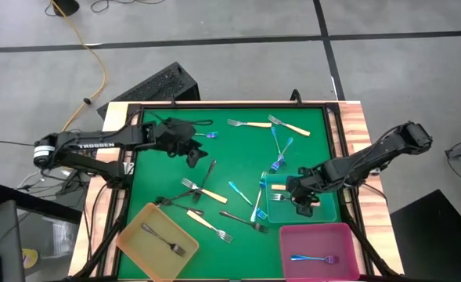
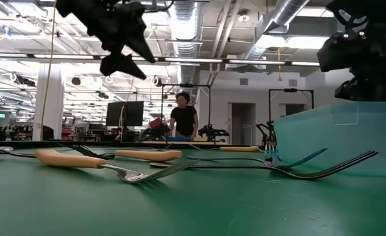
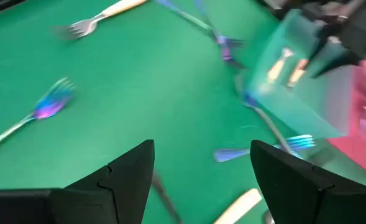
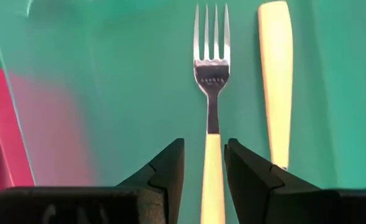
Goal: Sort silverware by color (type)
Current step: Put the black fork into the orange bin
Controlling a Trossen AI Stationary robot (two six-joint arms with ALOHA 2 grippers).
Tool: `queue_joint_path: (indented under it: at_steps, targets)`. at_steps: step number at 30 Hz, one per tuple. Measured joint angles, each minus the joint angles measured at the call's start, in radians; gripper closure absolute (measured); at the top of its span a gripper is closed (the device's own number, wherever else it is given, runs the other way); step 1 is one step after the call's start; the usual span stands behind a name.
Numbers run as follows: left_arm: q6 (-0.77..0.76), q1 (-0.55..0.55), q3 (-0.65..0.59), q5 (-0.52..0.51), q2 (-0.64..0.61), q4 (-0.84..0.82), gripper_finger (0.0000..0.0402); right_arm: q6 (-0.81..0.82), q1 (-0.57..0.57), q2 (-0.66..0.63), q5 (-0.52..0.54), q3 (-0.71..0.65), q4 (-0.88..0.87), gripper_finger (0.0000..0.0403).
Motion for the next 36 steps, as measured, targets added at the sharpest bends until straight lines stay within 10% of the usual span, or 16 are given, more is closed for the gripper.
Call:
queue_joint_path:
  at_steps: [17,36]
  targets:
    - [0.57,0.302,0.22,-0.018,0.234,-0.336,0.0152,0.101,0.0,-0.001,0.027,0.001,0.072,0.0266]
    - [0.469,0.581,0.22,-0.143,0.48,-0.47,0.0152,0.148,0.0,-0.001,0.077,0.001,0.111,0.0266]
